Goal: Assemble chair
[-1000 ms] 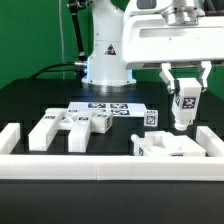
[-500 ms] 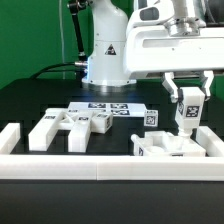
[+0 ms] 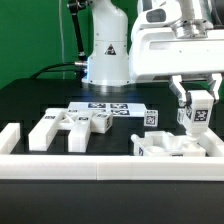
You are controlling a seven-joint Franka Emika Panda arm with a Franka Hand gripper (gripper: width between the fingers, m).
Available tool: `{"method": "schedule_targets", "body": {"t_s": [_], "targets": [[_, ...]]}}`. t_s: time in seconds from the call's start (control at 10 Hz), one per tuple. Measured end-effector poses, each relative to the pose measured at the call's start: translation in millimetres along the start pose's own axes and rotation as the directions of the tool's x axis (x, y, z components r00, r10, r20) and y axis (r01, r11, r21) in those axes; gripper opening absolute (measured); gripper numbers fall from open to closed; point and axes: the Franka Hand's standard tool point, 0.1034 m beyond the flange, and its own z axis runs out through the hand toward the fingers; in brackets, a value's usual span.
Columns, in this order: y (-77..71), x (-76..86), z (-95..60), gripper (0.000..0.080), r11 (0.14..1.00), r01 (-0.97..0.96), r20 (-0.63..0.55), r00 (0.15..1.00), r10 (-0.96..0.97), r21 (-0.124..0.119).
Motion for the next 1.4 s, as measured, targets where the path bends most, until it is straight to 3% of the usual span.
{"method": "schedule_targets", "body": {"t_s": [1.2, 1.4], "targets": [[-1.3, -19.6, 13.8, 0.0291, 1.000, 0.026, 0.022, 0.999, -0.026, 0.001], [-2.0, -20.7, 15.5, 0.0291, 1.000, 0.028, -0.017, 0.999, -0.028, -0.004]]}}
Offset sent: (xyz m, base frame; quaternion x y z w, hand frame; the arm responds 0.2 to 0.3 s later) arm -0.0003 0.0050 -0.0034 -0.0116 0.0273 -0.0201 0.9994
